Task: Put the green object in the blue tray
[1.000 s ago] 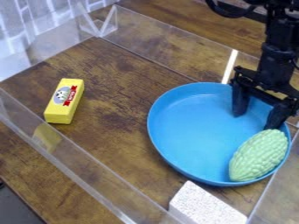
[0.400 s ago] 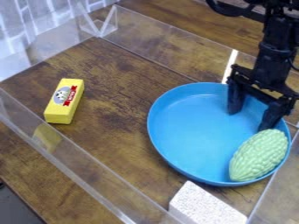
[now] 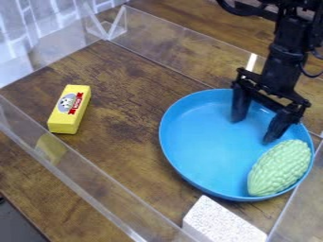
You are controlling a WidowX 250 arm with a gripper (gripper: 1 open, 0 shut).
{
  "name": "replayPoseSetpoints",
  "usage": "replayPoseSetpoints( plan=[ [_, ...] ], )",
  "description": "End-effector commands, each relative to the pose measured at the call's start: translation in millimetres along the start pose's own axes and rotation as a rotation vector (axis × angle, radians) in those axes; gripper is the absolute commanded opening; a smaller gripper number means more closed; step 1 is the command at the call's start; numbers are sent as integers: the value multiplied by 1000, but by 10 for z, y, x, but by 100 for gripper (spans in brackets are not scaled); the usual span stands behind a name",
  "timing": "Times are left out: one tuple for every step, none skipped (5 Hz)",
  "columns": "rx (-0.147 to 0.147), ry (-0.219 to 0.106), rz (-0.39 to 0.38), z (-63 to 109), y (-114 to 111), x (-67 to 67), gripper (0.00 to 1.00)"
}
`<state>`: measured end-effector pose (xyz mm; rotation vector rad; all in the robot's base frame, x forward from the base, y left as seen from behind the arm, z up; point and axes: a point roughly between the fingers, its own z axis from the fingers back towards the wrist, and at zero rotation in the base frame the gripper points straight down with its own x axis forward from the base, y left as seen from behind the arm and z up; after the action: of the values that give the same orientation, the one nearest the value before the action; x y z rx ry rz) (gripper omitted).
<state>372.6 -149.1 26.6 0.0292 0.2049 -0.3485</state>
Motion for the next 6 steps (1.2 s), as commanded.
replayPoseSetpoints(
  plan=[
    [17, -104, 24, 523, 100, -61, 100],
    [32, -110, 33, 645, 128, -108, 100],
    [46, -109, 49, 742, 204, -171, 100],
    [62, -119, 77, 893, 321, -295, 100],
    [70, -118, 105, 1004, 414, -415, 100],
    [63, -101, 122, 967, 448, -458, 100]
  ],
)
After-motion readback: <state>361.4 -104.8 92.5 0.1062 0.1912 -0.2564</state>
